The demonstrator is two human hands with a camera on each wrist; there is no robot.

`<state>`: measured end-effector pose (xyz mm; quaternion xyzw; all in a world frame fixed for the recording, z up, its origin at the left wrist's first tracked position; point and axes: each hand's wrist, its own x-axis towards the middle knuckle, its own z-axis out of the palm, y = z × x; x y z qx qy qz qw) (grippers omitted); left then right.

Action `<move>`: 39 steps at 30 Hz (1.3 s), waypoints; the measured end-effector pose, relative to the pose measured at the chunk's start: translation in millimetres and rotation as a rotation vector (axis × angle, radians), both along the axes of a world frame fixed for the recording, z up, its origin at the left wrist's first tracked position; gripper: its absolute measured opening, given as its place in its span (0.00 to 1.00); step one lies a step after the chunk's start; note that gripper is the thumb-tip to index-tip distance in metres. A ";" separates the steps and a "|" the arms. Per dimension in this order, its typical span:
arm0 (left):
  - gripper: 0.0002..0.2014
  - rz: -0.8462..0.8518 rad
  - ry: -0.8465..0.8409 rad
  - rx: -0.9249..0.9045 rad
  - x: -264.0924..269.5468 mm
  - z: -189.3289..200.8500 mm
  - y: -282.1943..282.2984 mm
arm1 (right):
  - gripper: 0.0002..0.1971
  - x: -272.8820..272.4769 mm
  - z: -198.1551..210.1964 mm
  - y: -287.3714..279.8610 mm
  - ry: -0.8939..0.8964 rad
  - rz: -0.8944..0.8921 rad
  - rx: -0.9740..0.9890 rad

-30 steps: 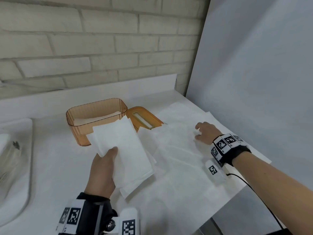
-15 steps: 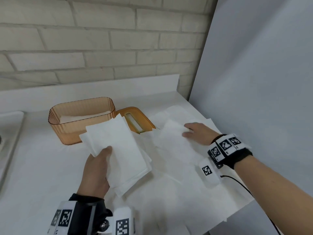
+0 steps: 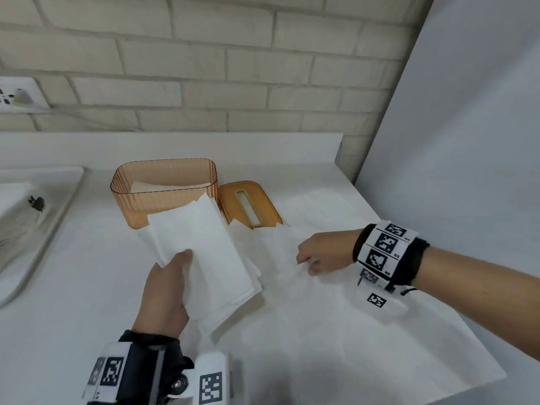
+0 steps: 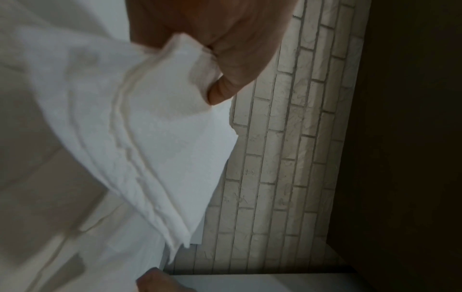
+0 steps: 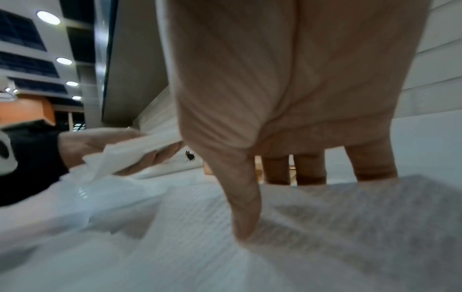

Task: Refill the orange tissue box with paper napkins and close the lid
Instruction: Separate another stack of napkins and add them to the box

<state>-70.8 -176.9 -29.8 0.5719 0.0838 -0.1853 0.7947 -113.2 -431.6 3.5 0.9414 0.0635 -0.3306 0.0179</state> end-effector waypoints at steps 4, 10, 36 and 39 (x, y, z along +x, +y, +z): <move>0.06 0.069 0.012 0.006 -3.8 0.0 5.6 | 0.18 10.0 -14.2 0.4 -0.061 0.062 -0.029; 0.06 0.109 0.036 0.009 -9.2 -2.4 8.5 | 0.18 7.6 -25.4 -8.3 -0.323 0.176 0.077; 0.19 -0.110 0.012 -0.124 -15.1 17.8 -36.6 | 0.08 -0.6 16.9 80.7 -0.592 -0.634 0.922; 0.12 -0.090 -0.011 0.057 -11.9 13.0 -31.8 | 0.12 -3.5 18.2 70.2 -0.528 -0.595 0.780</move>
